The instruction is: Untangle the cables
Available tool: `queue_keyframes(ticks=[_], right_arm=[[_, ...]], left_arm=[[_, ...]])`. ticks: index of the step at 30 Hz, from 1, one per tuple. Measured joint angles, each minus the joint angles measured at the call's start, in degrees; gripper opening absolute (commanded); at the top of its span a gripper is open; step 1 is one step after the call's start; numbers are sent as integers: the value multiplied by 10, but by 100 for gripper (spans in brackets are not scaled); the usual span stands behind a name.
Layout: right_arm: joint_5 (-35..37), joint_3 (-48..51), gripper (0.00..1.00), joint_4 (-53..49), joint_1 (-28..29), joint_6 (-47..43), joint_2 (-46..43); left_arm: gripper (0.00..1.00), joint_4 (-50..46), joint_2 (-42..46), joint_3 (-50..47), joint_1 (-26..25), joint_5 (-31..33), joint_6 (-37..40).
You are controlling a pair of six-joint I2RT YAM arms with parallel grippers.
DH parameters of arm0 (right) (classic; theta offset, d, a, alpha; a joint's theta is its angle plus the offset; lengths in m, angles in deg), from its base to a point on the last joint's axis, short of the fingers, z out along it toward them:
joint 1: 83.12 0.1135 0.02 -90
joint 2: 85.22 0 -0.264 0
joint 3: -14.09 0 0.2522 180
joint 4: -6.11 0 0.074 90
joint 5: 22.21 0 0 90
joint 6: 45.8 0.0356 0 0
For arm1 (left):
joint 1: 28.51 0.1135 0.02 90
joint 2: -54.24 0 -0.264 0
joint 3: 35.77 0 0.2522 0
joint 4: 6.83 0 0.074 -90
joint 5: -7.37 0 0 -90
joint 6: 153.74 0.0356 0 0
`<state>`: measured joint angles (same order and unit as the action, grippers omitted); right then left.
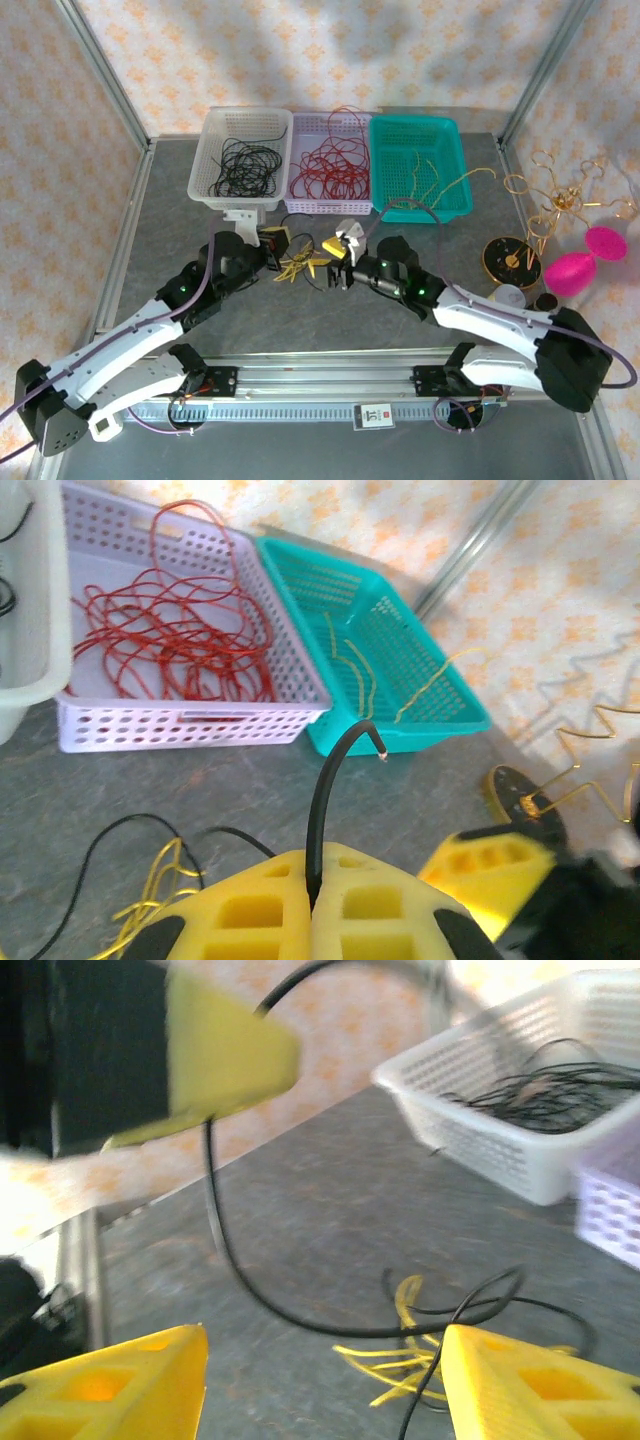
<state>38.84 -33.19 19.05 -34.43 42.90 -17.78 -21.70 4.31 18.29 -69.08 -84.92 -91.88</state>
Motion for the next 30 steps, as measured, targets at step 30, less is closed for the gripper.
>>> queue_keyframes(ticks=[30], right_arm=[[-73,1,44,93,0,-21,147]], left_arm=[[0,-86,-101,272,6,73,112]])
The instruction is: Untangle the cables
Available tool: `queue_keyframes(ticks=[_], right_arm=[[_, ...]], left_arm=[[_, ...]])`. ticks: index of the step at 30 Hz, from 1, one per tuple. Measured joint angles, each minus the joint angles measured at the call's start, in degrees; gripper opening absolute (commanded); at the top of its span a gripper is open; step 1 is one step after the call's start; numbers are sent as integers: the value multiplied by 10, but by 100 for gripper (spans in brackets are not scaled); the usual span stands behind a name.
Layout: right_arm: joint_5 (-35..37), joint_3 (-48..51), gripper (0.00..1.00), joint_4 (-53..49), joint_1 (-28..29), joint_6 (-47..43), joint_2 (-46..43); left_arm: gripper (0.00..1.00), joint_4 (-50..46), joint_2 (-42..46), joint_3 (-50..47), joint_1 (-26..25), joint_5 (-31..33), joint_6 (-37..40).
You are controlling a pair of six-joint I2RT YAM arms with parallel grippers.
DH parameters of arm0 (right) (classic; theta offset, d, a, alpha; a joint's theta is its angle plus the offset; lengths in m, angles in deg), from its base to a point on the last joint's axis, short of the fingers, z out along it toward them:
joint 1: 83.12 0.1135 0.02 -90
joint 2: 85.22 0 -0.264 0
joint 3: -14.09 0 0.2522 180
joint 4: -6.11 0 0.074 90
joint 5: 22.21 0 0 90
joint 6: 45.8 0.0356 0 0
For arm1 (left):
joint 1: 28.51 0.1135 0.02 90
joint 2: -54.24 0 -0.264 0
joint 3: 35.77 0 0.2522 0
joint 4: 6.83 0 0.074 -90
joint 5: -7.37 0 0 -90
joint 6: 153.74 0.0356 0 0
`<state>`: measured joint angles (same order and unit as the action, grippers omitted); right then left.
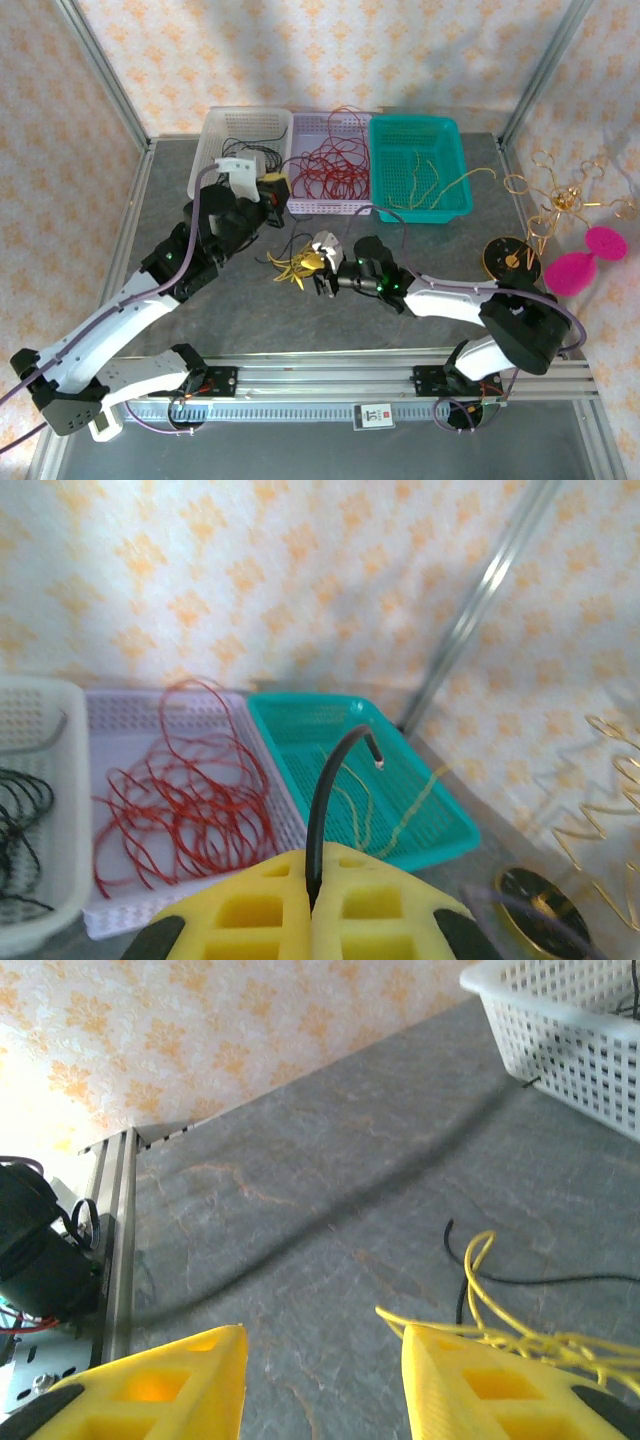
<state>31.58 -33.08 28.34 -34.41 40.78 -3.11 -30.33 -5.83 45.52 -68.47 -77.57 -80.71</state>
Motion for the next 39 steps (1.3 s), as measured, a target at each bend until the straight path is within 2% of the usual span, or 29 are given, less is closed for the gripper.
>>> queue_keyframes(ticks=[2,6,11,19,22,29,33,38,39], right_arm=[[3,10,44,3,0,13,0],[17,36,45,9,0,36,-2],[50,70,46,2,0,49,-37],[92,87,46,-27,0,50,-105],[110,97,46,-48,0,52,-127],[142,122,47,-92,0,55,-190],[157,125,47,-101,0,59,-205],[167,125,48,-108,0,64,-203],[169,125,48,-108,0,64,-200]], left_arm=[[0,1,-16,24,19,10,11],[0,8,-55,75,88,10,28],[0,26,-123,142,163,10,57],[0,66,-292,245,252,37,102],[0,71,-368,280,271,68,109],[0,80,-513,322,274,155,89],[0,79,-569,320,274,163,58],[0,81,-585,274,280,147,20],[3,81,-586,266,283,142,14]])
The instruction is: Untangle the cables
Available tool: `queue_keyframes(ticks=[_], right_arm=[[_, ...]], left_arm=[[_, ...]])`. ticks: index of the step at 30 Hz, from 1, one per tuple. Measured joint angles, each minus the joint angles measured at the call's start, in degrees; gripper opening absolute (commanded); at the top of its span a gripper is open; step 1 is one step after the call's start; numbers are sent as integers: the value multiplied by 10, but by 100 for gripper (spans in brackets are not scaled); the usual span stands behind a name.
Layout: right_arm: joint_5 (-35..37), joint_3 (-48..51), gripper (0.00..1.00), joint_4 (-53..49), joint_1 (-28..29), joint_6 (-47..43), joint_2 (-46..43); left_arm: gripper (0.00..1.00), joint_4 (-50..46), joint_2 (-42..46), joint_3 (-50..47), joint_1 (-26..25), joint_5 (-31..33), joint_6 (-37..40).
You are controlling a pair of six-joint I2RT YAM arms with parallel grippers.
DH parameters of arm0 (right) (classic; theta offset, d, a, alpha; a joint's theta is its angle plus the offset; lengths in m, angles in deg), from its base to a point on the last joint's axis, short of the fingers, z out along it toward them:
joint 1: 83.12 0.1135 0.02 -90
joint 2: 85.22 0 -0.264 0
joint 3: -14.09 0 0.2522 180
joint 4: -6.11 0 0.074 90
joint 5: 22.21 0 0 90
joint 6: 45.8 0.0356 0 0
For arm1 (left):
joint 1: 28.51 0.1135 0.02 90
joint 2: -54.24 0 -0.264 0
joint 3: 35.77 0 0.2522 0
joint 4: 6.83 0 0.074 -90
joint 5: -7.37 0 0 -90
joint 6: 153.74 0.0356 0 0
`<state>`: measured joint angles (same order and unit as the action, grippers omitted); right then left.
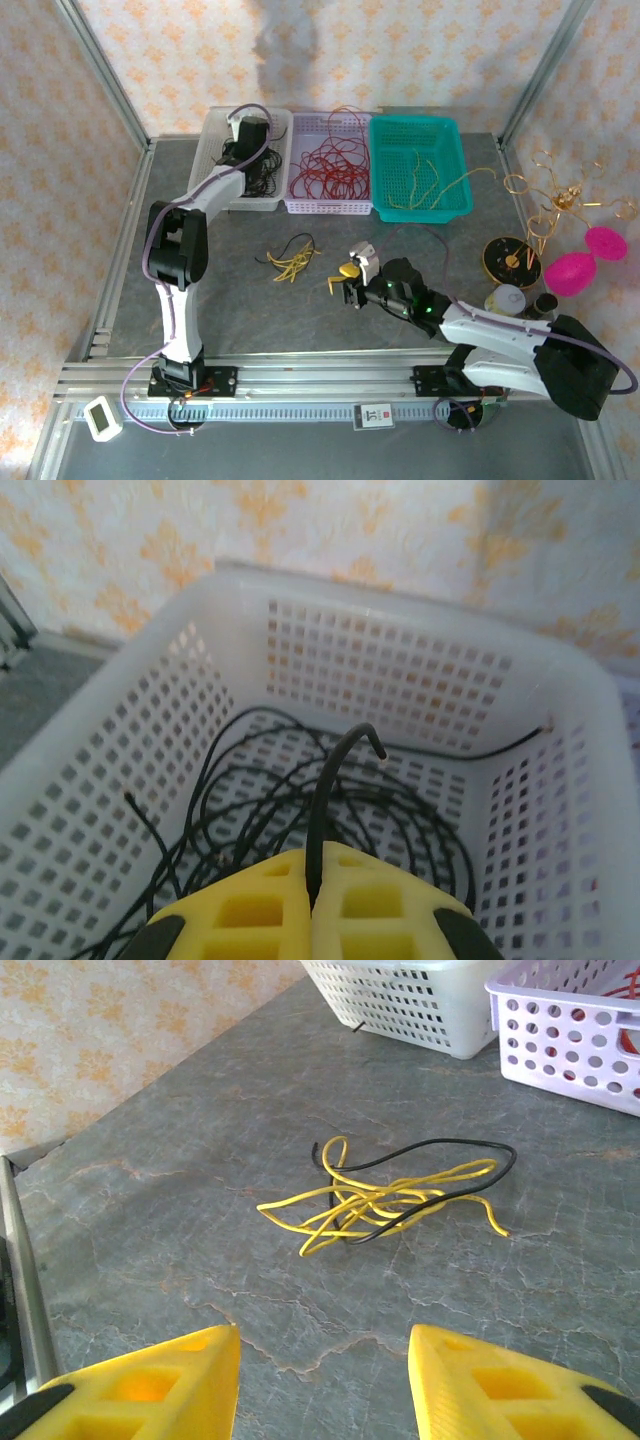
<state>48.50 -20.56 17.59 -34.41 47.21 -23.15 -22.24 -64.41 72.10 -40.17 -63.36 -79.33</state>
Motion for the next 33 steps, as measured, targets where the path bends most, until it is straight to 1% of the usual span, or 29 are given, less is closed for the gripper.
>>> queue_keyframes(ticks=[5,6,8,12,14,16,18,22,27,30,33], right_arm=[[3,-1,48,-5,0,0,22],[4,-2,48,-5,0,0,27],[5,-6,48,-6,0,0,36],[5,-19,49,-8,0,2,51],[5,-29,49,-8,0,2,61],[9,-37,49,-8,0,4,72],[16,-41,50,-8,0,9,82],[50,-59,51,-18,0,30,103],[75,-126,51,-59,-3,62,144],[71,-169,51,-81,-4,78,168],[57,-200,51,-99,-4,87,189]], left_arm=[[25,1,-1,-25,14,-20,-22],[30,2,-1,-27,17,-24,-24],[49,2,-1,-28,21,-31,-28],[66,2,-1,-28,25,-43,-28],[70,2,1,-29,24,-48,-25],[72,1,13,-38,24,-54,-24],[71,0,38,-55,24,-61,-23],[63,8,135,-125,24,-89,-24],[59,52,305,-286,10,-131,-39],[57,67,391,-396,-25,-144,-55],[53,72,454,-510,-64,-157,-102]])
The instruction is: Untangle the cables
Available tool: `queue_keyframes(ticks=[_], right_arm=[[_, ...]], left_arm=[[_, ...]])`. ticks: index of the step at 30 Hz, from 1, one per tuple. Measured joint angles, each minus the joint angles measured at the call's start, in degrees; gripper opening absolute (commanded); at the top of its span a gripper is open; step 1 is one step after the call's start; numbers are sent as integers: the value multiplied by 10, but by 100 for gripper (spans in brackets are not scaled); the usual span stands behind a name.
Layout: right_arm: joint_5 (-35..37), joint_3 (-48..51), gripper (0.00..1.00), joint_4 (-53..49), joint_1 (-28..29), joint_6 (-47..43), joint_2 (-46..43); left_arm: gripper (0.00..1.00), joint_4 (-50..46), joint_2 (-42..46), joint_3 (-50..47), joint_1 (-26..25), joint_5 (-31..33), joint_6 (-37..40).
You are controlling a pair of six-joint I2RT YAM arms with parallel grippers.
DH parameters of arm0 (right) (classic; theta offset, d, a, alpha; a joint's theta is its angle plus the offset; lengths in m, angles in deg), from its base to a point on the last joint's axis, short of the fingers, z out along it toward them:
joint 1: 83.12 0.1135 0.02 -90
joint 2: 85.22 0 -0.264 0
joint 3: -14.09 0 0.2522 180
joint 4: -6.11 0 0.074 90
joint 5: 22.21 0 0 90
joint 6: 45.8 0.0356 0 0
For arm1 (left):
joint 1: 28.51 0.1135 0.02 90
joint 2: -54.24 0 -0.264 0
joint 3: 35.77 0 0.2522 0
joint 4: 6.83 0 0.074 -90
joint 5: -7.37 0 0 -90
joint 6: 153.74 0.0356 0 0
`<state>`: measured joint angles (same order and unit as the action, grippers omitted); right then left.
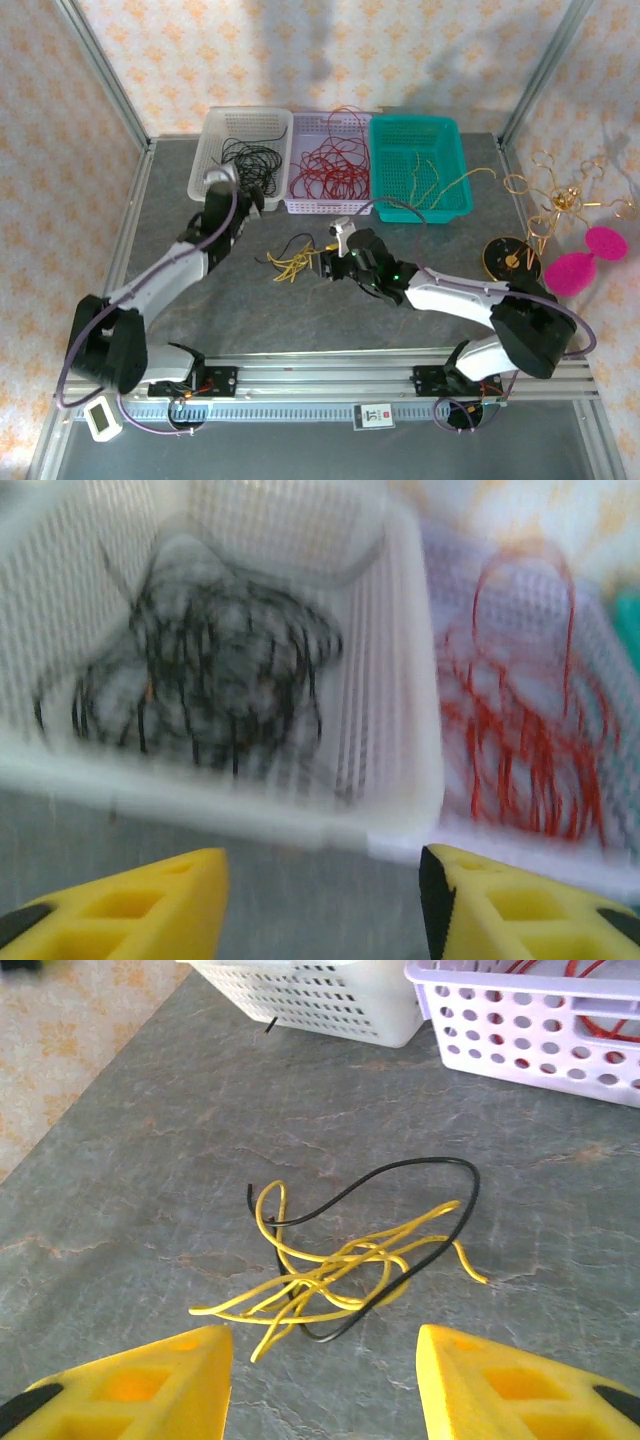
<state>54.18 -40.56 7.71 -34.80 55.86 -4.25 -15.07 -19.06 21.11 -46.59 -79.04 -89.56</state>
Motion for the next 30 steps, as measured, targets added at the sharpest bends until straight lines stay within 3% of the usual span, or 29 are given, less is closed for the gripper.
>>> queue_keyframes(ticks=[5,11,17,20,30], right_arm=[[-6,-48,51,-42,0,-23,43],[-10,-86,51,-57,0,-73,90],[-14,-83,51,-52,0,-94,116],[-12,-68,52,-34,0,-104,115],[18,-4,53,5,0,-118,100]], left_arm=[[52,-6,115,-180,-22,-14,-126],[50,-14,208,-237,-26,-12,-283],[48,-40,138,-213,-26,-30,-427],[54,-79,109,-194,-30,-38,-490],[52,-171,30,-103,-37,-70,-595]])
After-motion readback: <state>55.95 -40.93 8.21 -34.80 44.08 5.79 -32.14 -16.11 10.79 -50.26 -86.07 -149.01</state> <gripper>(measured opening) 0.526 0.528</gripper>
